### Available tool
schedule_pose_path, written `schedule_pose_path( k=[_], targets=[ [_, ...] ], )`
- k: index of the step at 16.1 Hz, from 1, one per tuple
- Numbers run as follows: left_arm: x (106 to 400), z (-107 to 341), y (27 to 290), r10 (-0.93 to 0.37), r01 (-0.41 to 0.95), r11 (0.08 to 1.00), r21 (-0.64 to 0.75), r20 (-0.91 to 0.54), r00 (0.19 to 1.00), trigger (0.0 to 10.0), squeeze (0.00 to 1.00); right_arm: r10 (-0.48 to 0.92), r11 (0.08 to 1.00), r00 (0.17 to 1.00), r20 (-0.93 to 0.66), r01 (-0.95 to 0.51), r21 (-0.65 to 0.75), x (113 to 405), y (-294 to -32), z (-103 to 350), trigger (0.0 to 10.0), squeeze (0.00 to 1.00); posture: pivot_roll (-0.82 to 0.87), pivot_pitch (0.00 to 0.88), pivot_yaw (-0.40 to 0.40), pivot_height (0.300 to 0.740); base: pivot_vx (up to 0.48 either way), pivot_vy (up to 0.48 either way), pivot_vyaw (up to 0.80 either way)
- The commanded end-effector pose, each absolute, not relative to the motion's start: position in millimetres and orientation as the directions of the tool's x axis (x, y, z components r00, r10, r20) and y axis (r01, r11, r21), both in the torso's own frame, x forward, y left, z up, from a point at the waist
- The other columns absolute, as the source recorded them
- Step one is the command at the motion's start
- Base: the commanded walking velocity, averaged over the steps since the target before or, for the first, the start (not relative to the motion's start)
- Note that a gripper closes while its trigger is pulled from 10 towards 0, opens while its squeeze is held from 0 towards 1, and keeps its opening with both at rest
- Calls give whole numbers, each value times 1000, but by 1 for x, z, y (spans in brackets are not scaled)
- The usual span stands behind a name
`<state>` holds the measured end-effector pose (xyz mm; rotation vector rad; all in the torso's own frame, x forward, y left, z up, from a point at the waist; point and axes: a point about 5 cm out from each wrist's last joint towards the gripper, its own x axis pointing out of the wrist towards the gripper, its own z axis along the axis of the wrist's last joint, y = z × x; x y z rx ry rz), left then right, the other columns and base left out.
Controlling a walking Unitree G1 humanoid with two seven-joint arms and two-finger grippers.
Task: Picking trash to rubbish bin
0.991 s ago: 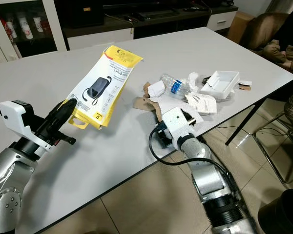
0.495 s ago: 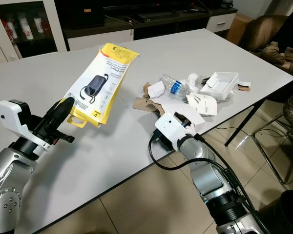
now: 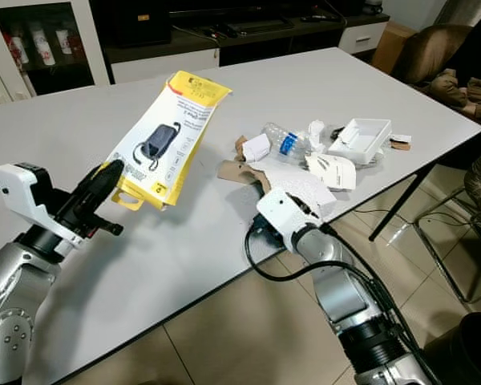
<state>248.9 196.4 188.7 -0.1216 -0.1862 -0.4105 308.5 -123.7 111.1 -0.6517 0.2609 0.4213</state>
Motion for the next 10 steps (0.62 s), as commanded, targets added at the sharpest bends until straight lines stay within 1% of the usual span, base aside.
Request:
schedule_pose_path(
  k=[1, 10],
  targets=[
    [248, 192, 191, -404, 430, 898, -88, 220, 888, 0, 0, 272, 727, 889, -369, -441, -526, 308, -131, 111, 0, 0, 55, 13, -91, 740, 0, 0, 0],
    [249, 191, 189, -413, 442, 892, -100, 220, 884, 0, 0, 281, 730, 887, -365, -445, -519, 308, -131, 111, 0, 0, 50, 14, -91, 740, 0, 0, 0]
  ],
)
